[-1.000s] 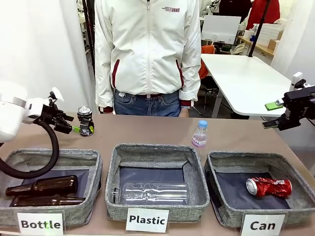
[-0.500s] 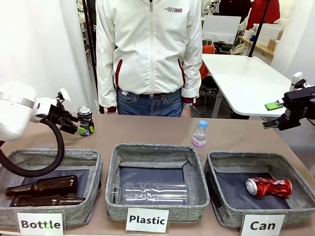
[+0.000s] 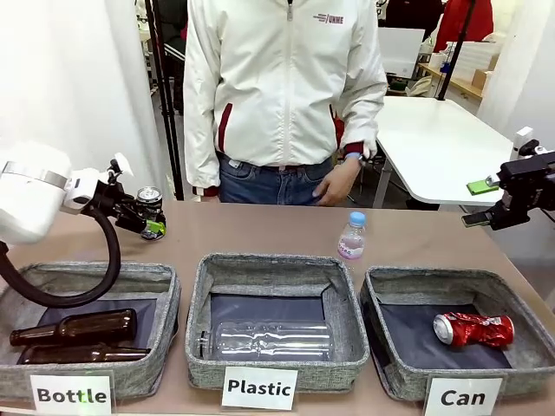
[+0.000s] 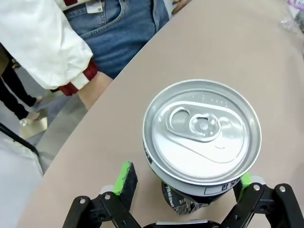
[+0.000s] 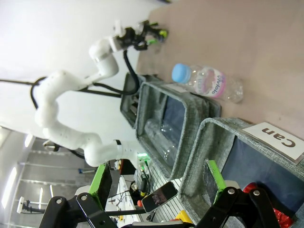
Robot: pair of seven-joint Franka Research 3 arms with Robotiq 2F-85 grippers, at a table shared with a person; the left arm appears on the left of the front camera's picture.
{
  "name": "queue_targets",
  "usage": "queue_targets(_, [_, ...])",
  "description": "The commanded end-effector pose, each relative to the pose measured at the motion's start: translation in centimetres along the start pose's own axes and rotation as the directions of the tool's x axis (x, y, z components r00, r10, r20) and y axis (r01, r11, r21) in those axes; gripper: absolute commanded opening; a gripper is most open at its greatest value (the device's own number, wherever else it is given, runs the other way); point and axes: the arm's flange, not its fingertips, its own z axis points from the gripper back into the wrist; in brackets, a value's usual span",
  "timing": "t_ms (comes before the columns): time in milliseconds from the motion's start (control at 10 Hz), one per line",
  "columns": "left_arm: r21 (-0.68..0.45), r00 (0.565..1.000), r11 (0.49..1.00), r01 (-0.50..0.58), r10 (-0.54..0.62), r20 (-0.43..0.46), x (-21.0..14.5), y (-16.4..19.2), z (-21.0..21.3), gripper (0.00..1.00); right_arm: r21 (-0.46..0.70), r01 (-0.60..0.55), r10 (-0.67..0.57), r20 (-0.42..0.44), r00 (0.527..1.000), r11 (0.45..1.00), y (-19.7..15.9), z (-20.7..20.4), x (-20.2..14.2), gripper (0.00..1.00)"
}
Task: Sort the can waste into the basket.
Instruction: Pick up the can waste from the table and place it in the right Fabric basket.
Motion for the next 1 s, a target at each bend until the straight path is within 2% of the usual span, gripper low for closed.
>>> queue_targets(0, [-0.014,0.997,1.0,-0.02,0.021,0.079,0.26,0.83,-0.18,1.0,0.01,-0.023,0.023,0.014,1.0,1.0,0.13,-0.13,-0.17,1.0])
queue_targets(200, [-0.028,0.993,0.999,-0.023,0.027,0.119,0.13,0.72,-0.49,1.0,0.01,-0.023,0.023,0.014,1.0,1.0,0.13,-0.13,-0.17,1.0])
queue_targets(500, [-0.052,0.991,0.998,-0.038,0.045,0.124,-0.08,0.78,-0.87,1.0,0.01,-0.023,0.023,0.014,1.0,1.0,0.13,-0.13,-0.17,1.0])
queue_targets(600, [-0.058,0.991,0.997,-0.044,0.051,0.124,-0.04,0.9,-0.93,0.42,0.01,-0.023,0.023,0.014,1.0,1.0,0.13,-0.13,-0.17,1.0])
queue_targets(800, [-0.051,0.989,0.998,-0.048,0.055,0.138,-0.12,0.91,-0.98,0.42,0.01,-0.023,0.023,0.014,1.0,1.0,0.13,-0.13,-0.17,1.0])
queue_targets(900, [-0.051,0.988,0.998,-0.046,0.053,0.148,-0.17,0.92,-1.06,0.37,0.01,-0.023,0.023,0.014,1.0,1.0,0.13,-0.13,-0.17,1.0])
